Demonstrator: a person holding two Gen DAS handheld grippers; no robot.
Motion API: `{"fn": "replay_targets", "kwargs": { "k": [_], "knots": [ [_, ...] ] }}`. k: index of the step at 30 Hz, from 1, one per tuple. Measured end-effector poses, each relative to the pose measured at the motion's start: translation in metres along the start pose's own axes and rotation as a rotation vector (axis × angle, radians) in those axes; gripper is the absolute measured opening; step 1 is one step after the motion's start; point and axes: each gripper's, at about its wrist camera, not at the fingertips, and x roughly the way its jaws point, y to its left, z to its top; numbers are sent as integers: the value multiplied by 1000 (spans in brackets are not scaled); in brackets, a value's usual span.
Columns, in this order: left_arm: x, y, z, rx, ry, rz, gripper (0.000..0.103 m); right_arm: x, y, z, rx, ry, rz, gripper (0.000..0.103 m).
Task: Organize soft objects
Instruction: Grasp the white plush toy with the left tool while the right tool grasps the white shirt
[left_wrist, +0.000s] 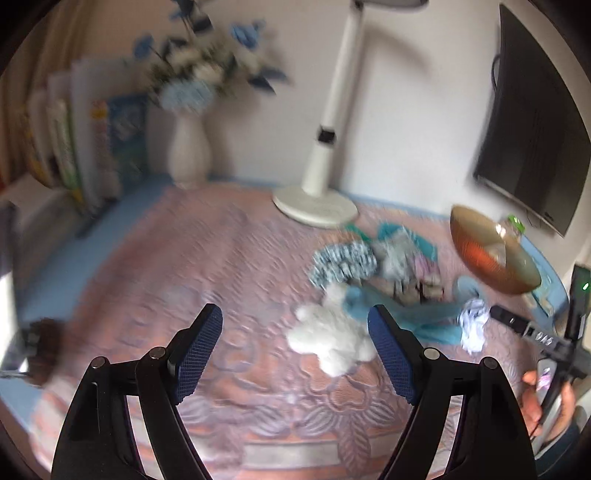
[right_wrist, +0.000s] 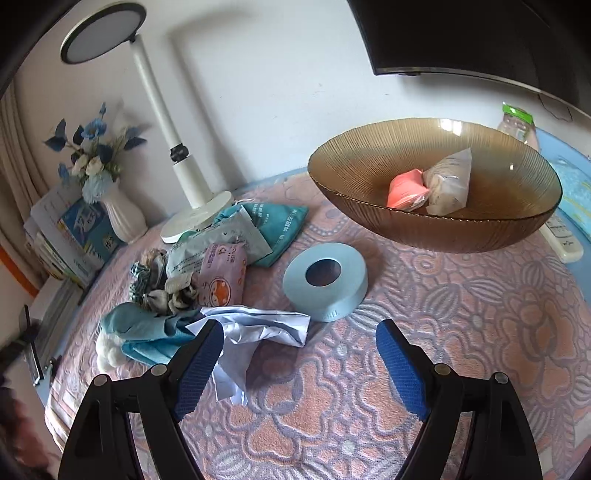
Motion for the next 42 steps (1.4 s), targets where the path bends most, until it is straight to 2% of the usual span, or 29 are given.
{"fn": "replay_targets", "kwargs": {
  "k": [2,4,6,7,11,16,18,19,20,22,25,29,31,33,34,35,36,38,39,42],
  "knots": [
    [31,-2,-12,-12,67,-43,80,2,2,-1,-11,13,3,84],
    [47,-4,-18,5,94,-24,80,5,2,-1,-13,24,7,84],
    [55,-8,-21,26,127,10,80,9,1,0,-9,40,10,90],
    [58,-10,-21,33,142,2,80,13,0,1,-4,54,15,91],
    [62,-14,-24,51,159,-18,80,15,-3,2,11,62,31,91],
    [60,-3,-26,-13,158,-62,80,5,-1,1,2,31,29,91],
    [63,2,-24,-40,166,-68,80,5,4,0,-10,64,38,91],
    [62,3,-23,-47,175,-74,80,8,6,0,-4,113,51,91],
    [62,3,-21,-42,182,-82,80,12,9,0,8,164,70,91],
    [63,-1,-17,-14,200,-74,80,17,14,4,21,204,76,91],
    [86,-14,-13,101,340,6,82,20,26,9,-26,203,41,91],
    [94,-20,-7,92,315,-92,82,33,38,7,-105,246,-47,91],
    [102,-21,-6,92,322,-102,82,37,37,3,-92,262,-31,82],
    [106,-23,-7,92,314,-105,79,44,35,-1,-76,277,-17,64],
    [106,-24,-7,98,308,-112,71,46,34,-2,-78,277,-29,61],
    [104,-25,-7,104,304,-121,58,45,34,-3,-90,257,-48,54],
    [103,-26,-7,111,297,-133,53,43,35,-3,-97,246,-52,39],
    [100,-25,-8,117,299,-178,48,40,35,-3,-94,239,-9,17],
    [98,-24,-8,112,301,-178,46,38,35,-3,-87,232,6,17],
    [88,-15,-8,81,276,-180,42,26,38,-3,-132,183,-35,16]
  ]
}}
